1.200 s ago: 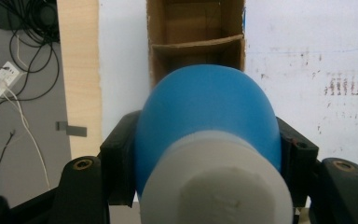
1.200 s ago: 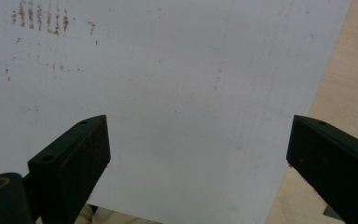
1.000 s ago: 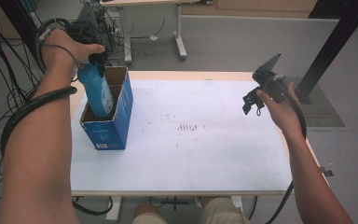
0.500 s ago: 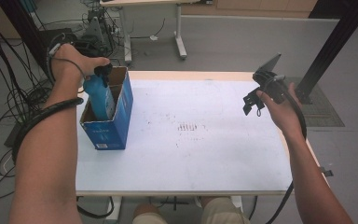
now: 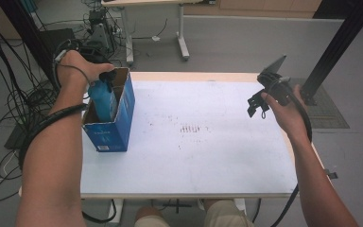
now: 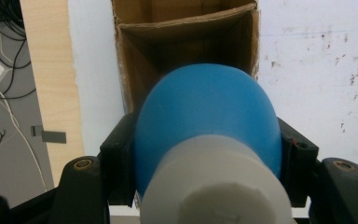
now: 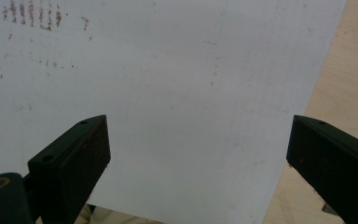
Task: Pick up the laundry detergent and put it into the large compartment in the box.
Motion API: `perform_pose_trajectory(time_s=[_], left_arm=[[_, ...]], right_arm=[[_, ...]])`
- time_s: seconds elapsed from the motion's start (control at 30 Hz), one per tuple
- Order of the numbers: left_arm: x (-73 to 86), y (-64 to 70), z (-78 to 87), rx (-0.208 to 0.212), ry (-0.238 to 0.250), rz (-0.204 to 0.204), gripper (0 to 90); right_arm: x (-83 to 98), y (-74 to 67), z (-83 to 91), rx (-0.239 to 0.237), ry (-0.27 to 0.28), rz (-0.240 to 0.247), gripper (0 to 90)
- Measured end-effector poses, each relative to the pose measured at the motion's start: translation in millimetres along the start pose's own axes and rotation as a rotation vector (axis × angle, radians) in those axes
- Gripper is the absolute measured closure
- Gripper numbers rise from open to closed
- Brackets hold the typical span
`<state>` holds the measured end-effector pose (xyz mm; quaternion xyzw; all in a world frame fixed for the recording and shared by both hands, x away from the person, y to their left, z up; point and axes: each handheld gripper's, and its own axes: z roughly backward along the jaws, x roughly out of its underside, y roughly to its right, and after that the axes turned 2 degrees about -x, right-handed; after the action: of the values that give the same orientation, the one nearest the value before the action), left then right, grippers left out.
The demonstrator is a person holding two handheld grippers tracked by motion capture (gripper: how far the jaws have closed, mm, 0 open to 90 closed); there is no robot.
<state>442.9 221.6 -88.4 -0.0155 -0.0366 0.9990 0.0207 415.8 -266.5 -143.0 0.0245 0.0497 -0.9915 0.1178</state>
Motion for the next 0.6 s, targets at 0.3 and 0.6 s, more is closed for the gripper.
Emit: perform_pose_trajectory(time_s=[0.3, 0.6], left_arm=[[-2.5, 4.5, -25.6, -0.009, -0.023, -0.004, 37.8], [-6.0, 8.5, -51.4, -0.011, -0.050, -0.019, 37.7]], right_arm=[[-1.1, -0.2, -3.3, 0.002, -0.010, 0.001, 5.8], [-1.3, 0.7, -6.8, 0.003, -0.013, -0.002, 5.8]])
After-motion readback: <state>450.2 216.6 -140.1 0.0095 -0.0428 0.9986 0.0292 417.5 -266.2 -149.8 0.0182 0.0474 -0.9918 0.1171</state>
